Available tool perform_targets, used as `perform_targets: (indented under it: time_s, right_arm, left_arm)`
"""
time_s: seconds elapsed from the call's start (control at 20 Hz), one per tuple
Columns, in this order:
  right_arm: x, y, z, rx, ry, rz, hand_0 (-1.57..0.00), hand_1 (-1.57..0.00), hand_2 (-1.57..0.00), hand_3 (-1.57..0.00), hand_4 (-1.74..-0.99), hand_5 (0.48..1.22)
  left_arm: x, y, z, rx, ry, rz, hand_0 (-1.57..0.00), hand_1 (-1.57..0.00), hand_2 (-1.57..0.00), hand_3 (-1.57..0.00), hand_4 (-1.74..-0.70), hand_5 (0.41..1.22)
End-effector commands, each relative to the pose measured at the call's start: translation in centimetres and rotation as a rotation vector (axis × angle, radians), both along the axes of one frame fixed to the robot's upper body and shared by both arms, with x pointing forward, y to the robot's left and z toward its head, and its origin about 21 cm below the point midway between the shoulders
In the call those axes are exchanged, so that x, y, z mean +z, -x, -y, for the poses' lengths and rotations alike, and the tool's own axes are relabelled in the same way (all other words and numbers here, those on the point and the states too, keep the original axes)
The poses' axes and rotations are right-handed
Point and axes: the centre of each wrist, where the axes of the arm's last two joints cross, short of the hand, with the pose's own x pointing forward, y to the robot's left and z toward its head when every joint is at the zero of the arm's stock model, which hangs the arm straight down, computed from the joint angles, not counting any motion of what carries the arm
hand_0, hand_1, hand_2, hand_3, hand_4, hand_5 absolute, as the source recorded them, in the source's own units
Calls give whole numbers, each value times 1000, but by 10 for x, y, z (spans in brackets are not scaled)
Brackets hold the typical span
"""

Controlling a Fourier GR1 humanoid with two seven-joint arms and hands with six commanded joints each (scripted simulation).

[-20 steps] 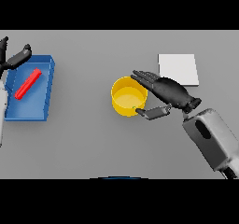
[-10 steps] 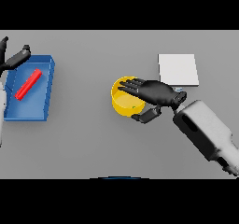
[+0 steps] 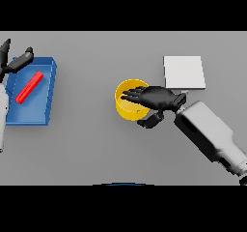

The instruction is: Pick up the red beaker and tilt it to pour out 1 green nut into yellow bowl. Pick up the yellow bowl and place it on the metallic measuring scale.

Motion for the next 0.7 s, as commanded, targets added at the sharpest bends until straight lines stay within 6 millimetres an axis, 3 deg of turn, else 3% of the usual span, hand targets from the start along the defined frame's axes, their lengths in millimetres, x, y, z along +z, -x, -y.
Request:
perform_targets:
  time_s: [0.0, 0.3, 0.45, 0.55, 0.65]
  right_arm:
    - [-2, 1, -1, 2, 1, -9, 1, 1, 1, 1, -1277, 696]
    - [-11, -4, -2, 34, -8, -16, 1, 1, -15, -42, -1289, 721]
    - [-12, -5, -5, 9, -11, -32, 1, -14, -84, -121, -1333, 800]
    - [-15, -8, -5, 13, -9, -37, -173, -145, -204, -243, -1396, 875]
    - [-14, -4, -6, 28, 5, -38, -469, -376, -379, -419, -1479, 999]
  left_arm:
    - [-1, 0, -1, 5, -7, -7, 1, 1, 1, 1, -795, 723]
    - [0, 3, 0, -2, -12, 7, 1, 1, 1, 1, -793, 729]
    - [3, 4, 4, 8, -11, 11, 1, 1, 1, 1, -793, 732]
    - [3, 3, 6, 3, -6, 11, 1, 1, 1, 1, -796, 730]
    - [4, 5, 1, 0, -6, 13, 1, 1, 1, 1, -793, 729]
